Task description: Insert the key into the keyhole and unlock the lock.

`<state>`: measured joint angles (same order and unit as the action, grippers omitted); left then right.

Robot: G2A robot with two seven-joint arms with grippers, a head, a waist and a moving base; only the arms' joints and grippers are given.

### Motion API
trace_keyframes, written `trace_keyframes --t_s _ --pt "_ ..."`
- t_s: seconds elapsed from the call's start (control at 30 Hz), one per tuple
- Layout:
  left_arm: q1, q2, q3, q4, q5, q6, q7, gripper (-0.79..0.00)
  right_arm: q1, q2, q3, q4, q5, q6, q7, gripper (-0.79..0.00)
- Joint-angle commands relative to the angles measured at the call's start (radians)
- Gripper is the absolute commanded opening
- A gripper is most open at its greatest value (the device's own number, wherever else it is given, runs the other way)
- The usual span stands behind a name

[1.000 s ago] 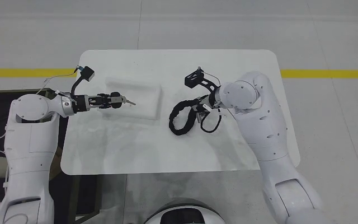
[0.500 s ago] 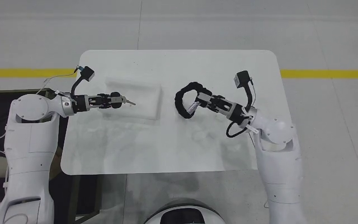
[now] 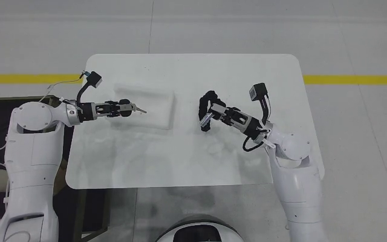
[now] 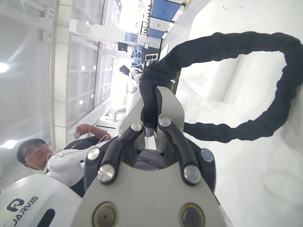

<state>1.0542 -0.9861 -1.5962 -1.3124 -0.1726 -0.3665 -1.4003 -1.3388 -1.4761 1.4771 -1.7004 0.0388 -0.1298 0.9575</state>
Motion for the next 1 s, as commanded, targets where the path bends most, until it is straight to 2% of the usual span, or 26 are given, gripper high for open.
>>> trace_keyframes --t_s 0.0,0.03,0.13,0.17,0.2,0.3,0.37,0.43,0.5,0.83,0.87,0.97 --pt "0.07 -0.014 0.05 -0.096 -0.048 -0.002 0.22 -0.785 -0.036 -0.005 -0.018 0.023 0.026 -0.054 -0.157 -0.785" --pt "0.093 -0.022 0.07 -0.132 -0.079 -0.018 0.279 -0.785 -0.031 -0.007 -0.03 0.045 0.011 -0.086 -0.214 -0.785" --pt "0.161 -0.047 0.135 -0.207 -0.154 -0.091 0.483 -0.785 -0.019 -0.023 -0.078 0.104 0.09 -0.152 -0.372 -0.785" --pt "0.173 -0.053 0.148 -0.219 -0.15 -0.111 0.536 -0.785 -0.014 -0.025 -0.084 0.119 0.083 -0.171 -0.414 -0.785" --pt "0.198 -0.065 0.183 -0.237 -0.142 -0.141 0.633 -0.785 -0.007 -0.029 -0.097 0.149 0.03 -0.217 -0.508 -0.785" --pt "0.223 -0.088 0.257 -0.248 -0.027 -0.225 0.803 -0.785 -0.002 -0.043 -0.152 0.213 0.004 -0.295 -0.645 -0.785" --pt "0.228 -0.104 0.306 -0.235 -0.023 -0.249 0.885 -0.785 0.008 -0.049 -0.175 0.242 0.036 -0.324 -0.678 -0.785" --pt "0.221 -0.115 0.337 -0.219 -0.008 -0.247 0.93 -0.785 0.018 -0.051 -0.183 0.258 0.05 -0.354 -0.672 -0.785" --pt "0.21 -0.124 0.363 -0.213 0.003 -0.233 0.955 -0.785 0.031 -0.045 -0.178 0.261 0.043 -0.427 -0.598 -0.785" --pt "0.21 -0.124 0.363 -0.213 0.003 -0.233 0.955 -0.785 0.024 -0.045 -0.179 0.258 0.044 -0.425 -0.601 -0.785" --pt "0.21 -0.124 0.363 -0.213 0.003 -0.233 0.955 -0.785 0.011 -0.045 -0.18 0.241 0.045 -0.425 -0.615 -0.785" --pt "0.264 -0.136 0.381 -0.268 0.023 -0.265 1.049 -0.785 0.002 -0.054 -0.192 0.217 -0.019 -0.453 -0.768 -0.785"
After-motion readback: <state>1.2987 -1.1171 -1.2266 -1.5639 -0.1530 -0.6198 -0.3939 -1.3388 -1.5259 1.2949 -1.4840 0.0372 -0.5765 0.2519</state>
